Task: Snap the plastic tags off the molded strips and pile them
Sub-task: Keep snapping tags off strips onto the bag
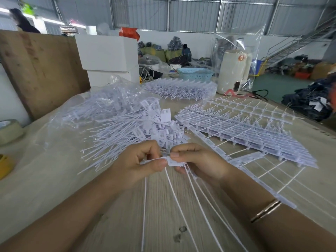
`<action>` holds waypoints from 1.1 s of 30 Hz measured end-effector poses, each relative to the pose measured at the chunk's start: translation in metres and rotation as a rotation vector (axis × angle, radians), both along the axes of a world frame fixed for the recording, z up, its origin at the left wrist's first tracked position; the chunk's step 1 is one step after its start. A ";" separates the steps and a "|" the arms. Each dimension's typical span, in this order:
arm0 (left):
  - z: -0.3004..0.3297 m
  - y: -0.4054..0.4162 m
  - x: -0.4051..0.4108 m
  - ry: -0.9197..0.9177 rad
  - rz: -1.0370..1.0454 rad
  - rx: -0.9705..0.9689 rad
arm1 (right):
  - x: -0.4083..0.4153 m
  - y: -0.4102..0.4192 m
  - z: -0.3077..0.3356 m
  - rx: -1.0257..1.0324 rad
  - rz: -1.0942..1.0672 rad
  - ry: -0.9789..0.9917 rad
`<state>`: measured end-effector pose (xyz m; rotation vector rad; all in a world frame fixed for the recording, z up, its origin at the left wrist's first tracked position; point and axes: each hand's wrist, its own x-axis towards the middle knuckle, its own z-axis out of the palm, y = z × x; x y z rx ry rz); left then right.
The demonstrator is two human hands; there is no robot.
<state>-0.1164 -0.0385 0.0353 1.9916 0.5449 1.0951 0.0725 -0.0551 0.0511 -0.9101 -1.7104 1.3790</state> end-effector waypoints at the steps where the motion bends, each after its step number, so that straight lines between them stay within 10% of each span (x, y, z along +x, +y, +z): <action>1: 0.000 0.000 0.001 -0.009 -0.023 -0.036 | 0.000 0.000 -0.001 0.008 0.016 0.013; 16: -0.001 0.006 -0.009 -0.161 -0.264 -0.338 | 0.012 0.003 -0.004 -0.103 0.230 0.432; 25: -0.003 0.019 -0.019 0.728 0.238 0.556 | 0.000 -0.003 -0.016 0.386 -0.046 -0.498; 33: -0.003 0.006 -0.004 0.471 0.139 0.388 | -0.012 -0.006 -0.021 0.562 -0.255 -0.608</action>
